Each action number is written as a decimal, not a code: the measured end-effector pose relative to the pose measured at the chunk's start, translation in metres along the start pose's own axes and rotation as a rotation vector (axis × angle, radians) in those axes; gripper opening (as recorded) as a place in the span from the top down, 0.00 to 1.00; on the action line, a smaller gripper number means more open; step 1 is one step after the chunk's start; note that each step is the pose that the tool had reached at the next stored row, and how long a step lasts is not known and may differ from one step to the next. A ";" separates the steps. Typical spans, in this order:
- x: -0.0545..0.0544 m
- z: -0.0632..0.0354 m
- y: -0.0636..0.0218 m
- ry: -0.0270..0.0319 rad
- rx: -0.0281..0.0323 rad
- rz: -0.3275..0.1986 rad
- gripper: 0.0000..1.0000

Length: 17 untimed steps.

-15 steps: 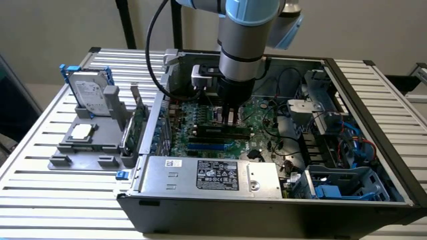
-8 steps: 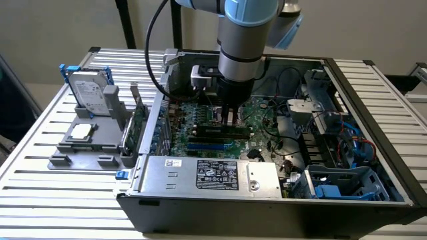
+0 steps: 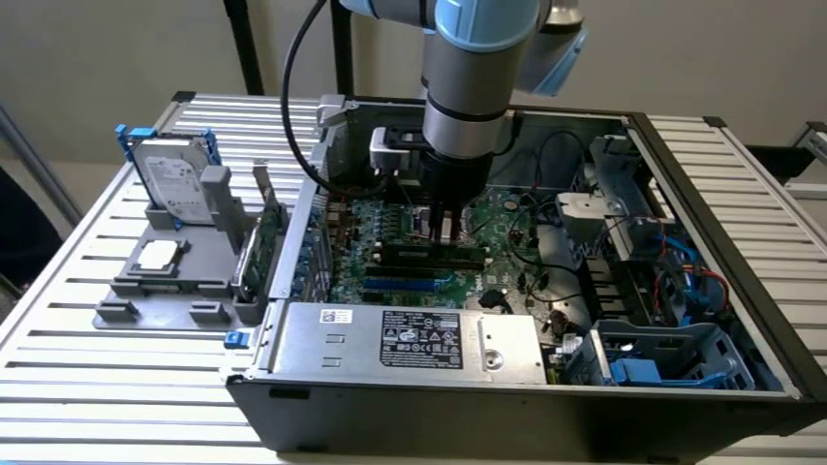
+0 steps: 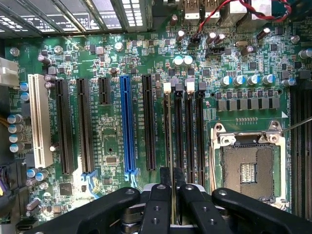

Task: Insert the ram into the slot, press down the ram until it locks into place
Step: 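Insert the ram into the slot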

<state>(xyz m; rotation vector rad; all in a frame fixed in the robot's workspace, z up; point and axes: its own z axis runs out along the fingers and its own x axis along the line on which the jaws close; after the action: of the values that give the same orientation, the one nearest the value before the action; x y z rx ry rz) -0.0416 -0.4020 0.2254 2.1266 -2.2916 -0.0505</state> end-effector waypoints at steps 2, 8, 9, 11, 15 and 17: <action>0.000 0.0000 0.0001 0.0000 0.0006 -0.002 0.86; 0.000 0.0012 0.0012 0.0000 0.0024 -0.007 0.86; 0.000 0.0019 0.0012 0.0001 0.0026 -0.007 0.86; 0.000 0.0042 0.0013 0.0003 0.0031 -0.008 0.86; 0.000 0.0059 0.0013 0.0008 0.0033 -0.010 0.86; 0.000 0.0061 0.0012 0.0003 0.0034 -0.011 0.86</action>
<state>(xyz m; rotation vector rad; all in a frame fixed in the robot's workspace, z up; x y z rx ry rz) -0.0430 -0.4018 0.2193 2.1407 -2.2816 -0.0464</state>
